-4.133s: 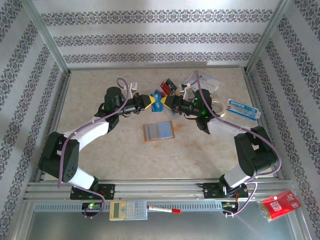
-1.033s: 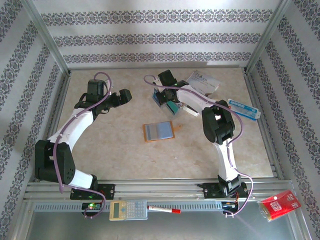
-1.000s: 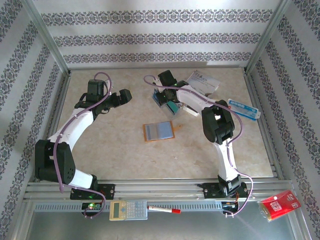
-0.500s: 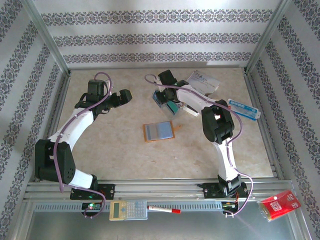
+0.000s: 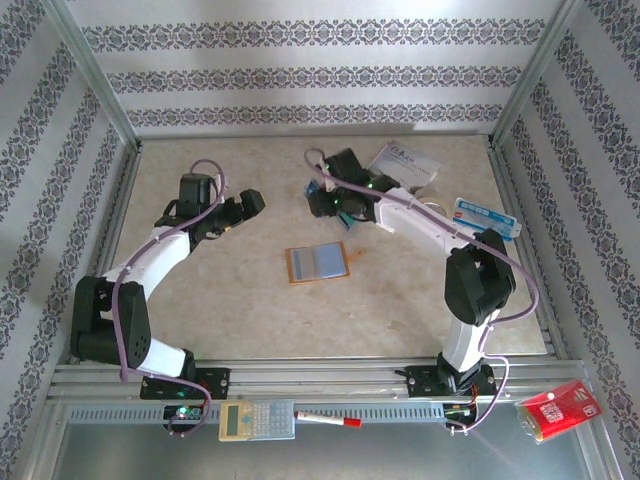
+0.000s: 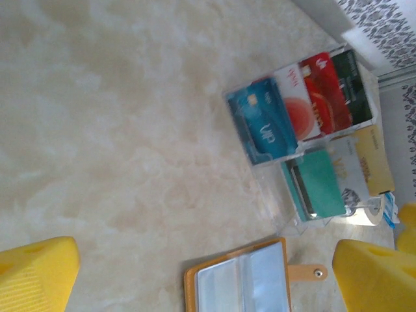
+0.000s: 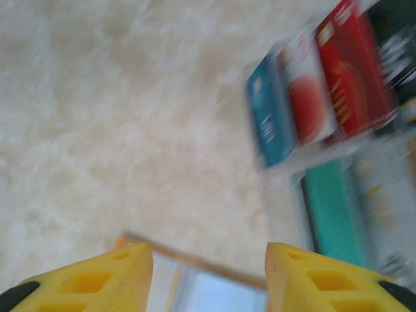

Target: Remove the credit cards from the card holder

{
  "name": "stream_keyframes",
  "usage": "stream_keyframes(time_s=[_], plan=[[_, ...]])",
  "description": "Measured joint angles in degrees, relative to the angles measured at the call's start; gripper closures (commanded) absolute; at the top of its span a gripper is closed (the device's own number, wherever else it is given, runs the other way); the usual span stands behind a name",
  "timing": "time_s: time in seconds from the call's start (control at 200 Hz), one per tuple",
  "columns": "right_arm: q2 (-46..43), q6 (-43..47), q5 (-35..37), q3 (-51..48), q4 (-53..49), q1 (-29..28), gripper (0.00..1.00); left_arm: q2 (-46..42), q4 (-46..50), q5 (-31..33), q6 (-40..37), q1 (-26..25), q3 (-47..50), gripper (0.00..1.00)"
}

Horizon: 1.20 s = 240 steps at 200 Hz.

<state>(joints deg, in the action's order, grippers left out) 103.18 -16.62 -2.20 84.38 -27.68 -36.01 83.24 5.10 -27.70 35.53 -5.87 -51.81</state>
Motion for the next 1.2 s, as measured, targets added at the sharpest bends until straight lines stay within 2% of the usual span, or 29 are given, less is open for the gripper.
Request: stream_keyframes(time_s=[0.195, 0.34, 0.879, 1.029, 1.199], plan=[[1.9, -6.3, 0.0, -3.2, -1.7, -7.6, 0.39, 0.0, -1.5, -0.3, 1.4, 0.0, 2.1, 0.0], [5.0, -10.6, 0.1, -3.3, -2.3, -10.4, 0.36, 0.0, -1.9, -0.3, 1.9, 0.9, 2.2, 0.0], [13.1, -13.7, 2.9, -3.1, -9.5, -11.5, 0.33, 0.4, -3.1, -1.3, 2.5, 2.3, 2.5, 0.0], [13.8, -13.7, 3.3, -1.9, -10.6, -11.5, 0.33, 4.0, -3.0, -3.8, 2.5, 2.3, 1.2, 0.03], [14.0, -13.8, 3.3, -1.8, -10.7, -11.4, 0.38, 7.7, -3.1, -7.4, 3.0, 2.3, 0.0, 0.12]])
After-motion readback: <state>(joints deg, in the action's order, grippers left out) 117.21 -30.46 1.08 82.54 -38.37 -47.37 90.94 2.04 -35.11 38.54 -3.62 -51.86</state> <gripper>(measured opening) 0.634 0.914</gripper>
